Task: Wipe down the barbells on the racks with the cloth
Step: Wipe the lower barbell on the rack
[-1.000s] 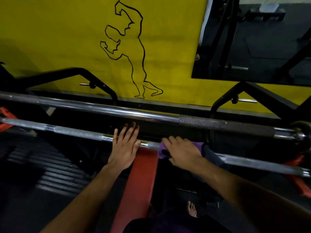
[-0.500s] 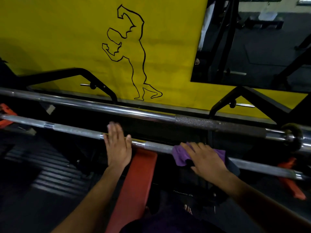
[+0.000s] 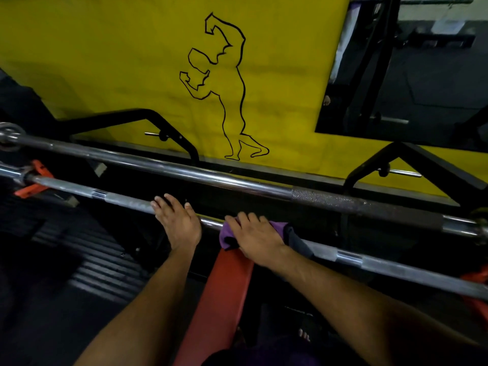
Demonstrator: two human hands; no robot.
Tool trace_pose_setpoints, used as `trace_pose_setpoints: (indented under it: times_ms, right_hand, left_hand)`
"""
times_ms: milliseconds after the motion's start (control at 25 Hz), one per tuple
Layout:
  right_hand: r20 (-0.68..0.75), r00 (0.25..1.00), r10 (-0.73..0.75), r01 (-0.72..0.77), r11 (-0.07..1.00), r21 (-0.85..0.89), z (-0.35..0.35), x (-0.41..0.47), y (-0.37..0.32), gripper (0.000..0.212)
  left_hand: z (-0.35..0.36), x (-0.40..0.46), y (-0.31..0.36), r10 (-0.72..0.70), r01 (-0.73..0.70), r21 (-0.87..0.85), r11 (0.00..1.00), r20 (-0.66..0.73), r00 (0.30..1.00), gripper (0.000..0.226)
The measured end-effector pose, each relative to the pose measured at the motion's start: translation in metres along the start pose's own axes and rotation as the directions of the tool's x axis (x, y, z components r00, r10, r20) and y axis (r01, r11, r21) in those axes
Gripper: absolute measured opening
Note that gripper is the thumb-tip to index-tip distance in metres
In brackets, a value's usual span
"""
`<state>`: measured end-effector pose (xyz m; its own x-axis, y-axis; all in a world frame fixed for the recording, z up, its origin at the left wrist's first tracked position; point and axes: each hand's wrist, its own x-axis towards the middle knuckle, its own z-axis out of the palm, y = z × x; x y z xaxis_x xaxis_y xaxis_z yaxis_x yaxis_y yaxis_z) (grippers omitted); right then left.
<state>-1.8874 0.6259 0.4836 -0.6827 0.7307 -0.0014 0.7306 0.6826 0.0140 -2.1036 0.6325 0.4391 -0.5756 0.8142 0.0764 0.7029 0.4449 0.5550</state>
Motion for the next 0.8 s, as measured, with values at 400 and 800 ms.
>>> trace_pose_setpoints:
  times_ms: [400,800]
  right_hand:
    - [-0.032,0.999,0.044,-0.033,0.952,0.305,0.011,-0.139,0.049,0.098]
    - [0.756,0.129,0.642,0.320,-0.748,0.581,0.001,-0.178,-0.003,0.034]
  left_hand:
    - [-0.003,0.001,-0.004,0.071,-0.073,0.068,0.995,0.032,0.997,0.062]
    - [-0.008,0.011,-0.021,0.199,-0.216,0.164,0.962,0.114,0.973,0.074]
